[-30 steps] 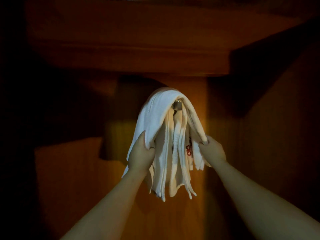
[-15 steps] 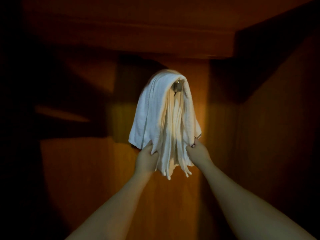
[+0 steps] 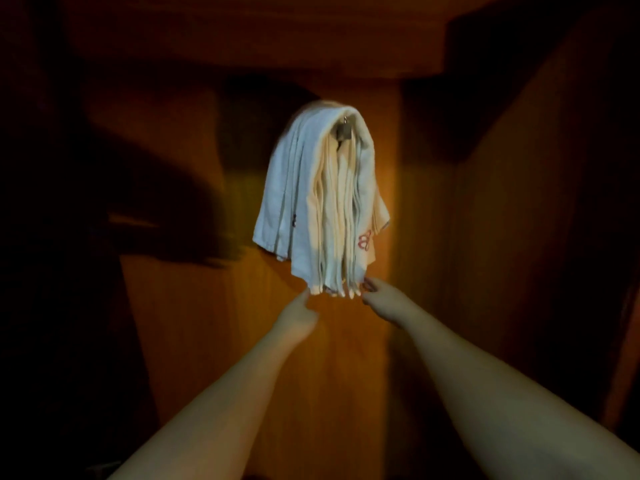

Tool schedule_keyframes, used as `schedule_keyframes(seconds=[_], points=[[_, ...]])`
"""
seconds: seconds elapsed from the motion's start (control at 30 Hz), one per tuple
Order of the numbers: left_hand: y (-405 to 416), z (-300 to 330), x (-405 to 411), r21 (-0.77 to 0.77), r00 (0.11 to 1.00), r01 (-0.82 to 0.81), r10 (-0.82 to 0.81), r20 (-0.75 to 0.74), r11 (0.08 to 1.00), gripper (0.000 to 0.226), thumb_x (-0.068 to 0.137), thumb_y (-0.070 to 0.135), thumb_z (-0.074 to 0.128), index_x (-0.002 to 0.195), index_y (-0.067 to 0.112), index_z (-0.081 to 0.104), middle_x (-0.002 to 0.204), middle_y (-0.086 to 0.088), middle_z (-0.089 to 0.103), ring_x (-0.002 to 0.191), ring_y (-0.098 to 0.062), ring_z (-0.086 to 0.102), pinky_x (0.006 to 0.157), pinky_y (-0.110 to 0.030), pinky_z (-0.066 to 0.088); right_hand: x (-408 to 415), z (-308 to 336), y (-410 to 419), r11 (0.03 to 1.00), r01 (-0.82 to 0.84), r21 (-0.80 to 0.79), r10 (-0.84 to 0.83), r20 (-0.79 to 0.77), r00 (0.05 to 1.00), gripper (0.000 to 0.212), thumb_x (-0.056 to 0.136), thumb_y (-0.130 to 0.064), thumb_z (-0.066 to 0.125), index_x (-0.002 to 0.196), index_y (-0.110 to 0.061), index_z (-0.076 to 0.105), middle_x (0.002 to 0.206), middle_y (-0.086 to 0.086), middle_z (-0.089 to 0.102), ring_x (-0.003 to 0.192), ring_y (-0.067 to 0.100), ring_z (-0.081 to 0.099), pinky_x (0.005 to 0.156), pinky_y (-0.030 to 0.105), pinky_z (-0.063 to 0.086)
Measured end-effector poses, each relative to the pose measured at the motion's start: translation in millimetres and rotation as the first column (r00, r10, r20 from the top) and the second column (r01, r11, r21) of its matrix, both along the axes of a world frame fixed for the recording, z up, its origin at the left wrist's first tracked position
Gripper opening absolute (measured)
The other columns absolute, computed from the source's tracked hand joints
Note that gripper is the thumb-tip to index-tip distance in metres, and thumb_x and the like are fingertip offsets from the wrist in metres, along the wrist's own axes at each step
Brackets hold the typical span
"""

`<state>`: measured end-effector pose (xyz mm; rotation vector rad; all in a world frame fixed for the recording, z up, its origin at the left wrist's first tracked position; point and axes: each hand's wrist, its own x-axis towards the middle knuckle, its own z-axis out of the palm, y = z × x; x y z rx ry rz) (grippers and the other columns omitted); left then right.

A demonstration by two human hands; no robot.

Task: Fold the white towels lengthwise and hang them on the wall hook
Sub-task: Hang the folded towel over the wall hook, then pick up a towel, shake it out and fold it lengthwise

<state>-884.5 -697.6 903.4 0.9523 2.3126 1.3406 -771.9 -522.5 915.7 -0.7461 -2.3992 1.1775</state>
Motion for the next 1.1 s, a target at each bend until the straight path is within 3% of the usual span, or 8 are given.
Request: schedule_keyframes(seconds=[0.2, 0.33, 0.4, 0.5, 0.6, 0.77, 0.87, 1.1], points=[[-45, -30, 33, -0.199, 0.987, 0.04, -0.07, -0.147, 0.979, 0.059, 0.089, -0.003, 0.045, 0.145, 0.016, 0.051, 0.127, -0.014, 0.066, 0.08, -0.019, 0.066, 0.048, -0.011, 0.04, 65, -38, -40, 0.977, 0.151, 0.15, -0.176, 0.176, 0.968, 0.059, 0.101, -0.028, 0.051, 0.156, -0.018, 0.034, 0.155, 0.009, 0.044, 0.123, 0.025, 0.056, 0.09, 0.028, 0.043], [-71, -62, 73, -0.358, 0.957, 0.12, -0.204, -0.208, 0.926, 0.053, 0.095, 0.008, 0.049, 0.146, 0.019, 0.049, 0.146, -0.009, 0.054, 0.128, -0.023, 0.055, 0.091, -0.022, 0.041, 129, -81, -70, 0.973, 0.146, 0.178, -0.193, 0.284, 0.939, 0.055, 0.102, -0.029, 0.05, 0.154, -0.019, 0.037, 0.151, 0.009, 0.047, 0.069, 0.004, 0.046, 0.06, 0.021, 0.037], [-79, -82, 96, -0.411, 0.938, 0.184, -0.285, -0.199, 0.893, 0.051, 0.098, 0.014, 0.049, 0.148, 0.022, 0.045, 0.147, -0.006, 0.051, 0.128, -0.021, 0.054, 0.093, -0.024, 0.04, 163, -109, -82, 0.97, 0.164, 0.181, -0.216, 0.324, 0.921, 0.055, 0.102, -0.029, 0.05, 0.155, -0.022, 0.036, 0.153, 0.008, 0.045, 0.066, -0.002, 0.038, 0.057, 0.017, 0.033], [-83, -117, 131, -0.467, 0.902, 0.272, -0.392, -0.181, 0.841, 0.049, 0.102, 0.022, 0.05, 0.15, 0.023, 0.042, 0.142, -0.005, 0.053, 0.107, -0.016, 0.063, 0.081, -0.025, 0.05, 215, -155, -103, 0.955, 0.216, 0.202, -0.28, 0.383, 0.88, 0.052, 0.102, -0.03, 0.051, 0.152, -0.023, 0.04, 0.156, 0.004, 0.042, 0.095, 0.01, 0.06, 0.076, 0.022, 0.049], [-76, -160, 172, -0.536, 0.838, 0.352, -0.514, -0.185, 0.767, 0.05, 0.1, 0.023, 0.052, 0.149, 0.02, 0.043, 0.153, -0.005, 0.044, 0.135, -0.024, 0.047, 0.101, -0.033, 0.043, 274, -203, -121, 0.944, 0.268, 0.193, -0.329, 0.468, 0.82, 0.049, 0.1, -0.031, 0.052, 0.148, -0.022, 0.048, 0.152, 0.003, 0.047, 0.134, 0.022, 0.05, 0.108, 0.035, 0.041], [-58, -232, 250, -0.643, 0.691, 0.505, -0.716, -0.099, 0.576, 0.044, 0.1, 0.027, 0.049, 0.142, 0.016, 0.05, 0.145, -0.007, 0.048, 0.125, -0.025, 0.052, 0.095, -0.035, 0.047, 383, -281, -141, 0.932, 0.338, 0.134, -0.347, 0.602, 0.719, 0.04, 0.1, -0.029, 0.052, 0.138, -0.018, 0.058, 0.14, 0.008, 0.058, 0.122, 0.025, 0.057, 0.098, 0.033, 0.045], [-33, -272, 303, -0.659, 0.613, 0.587, -0.79, -0.017, 0.471, 0.039, 0.099, 0.031, 0.047, 0.135, 0.018, 0.056, 0.14, -0.002, 0.051, 0.117, -0.023, 0.055, 0.088, -0.035, 0.047, 449, -326, -143, 0.905, 0.415, 0.094, -0.368, 0.664, 0.651, 0.044, 0.103, -0.029, 0.05, 0.145, -0.017, 0.052, 0.15, 0.008, 0.05, 0.133, 0.027, 0.051, 0.107, 0.034, 0.039], [40, -355, 427, -0.738, 0.527, 0.604, -0.846, 0.085, 0.302, 0.042, 0.1, 0.032, 0.047, 0.139, 0.021, 0.053, 0.143, 0.0, 0.047, 0.109, -0.023, 0.056, 0.081, -0.034, 0.045, 580, -415, -127, 0.809, 0.585, -0.053, -0.348, 0.759, 0.55, 0.045, 0.103, -0.029, 0.047, 0.147, -0.02, 0.049, 0.149, 0.006, 0.049, 0.132, 0.028, 0.051, 0.104, 0.038, 0.043]])
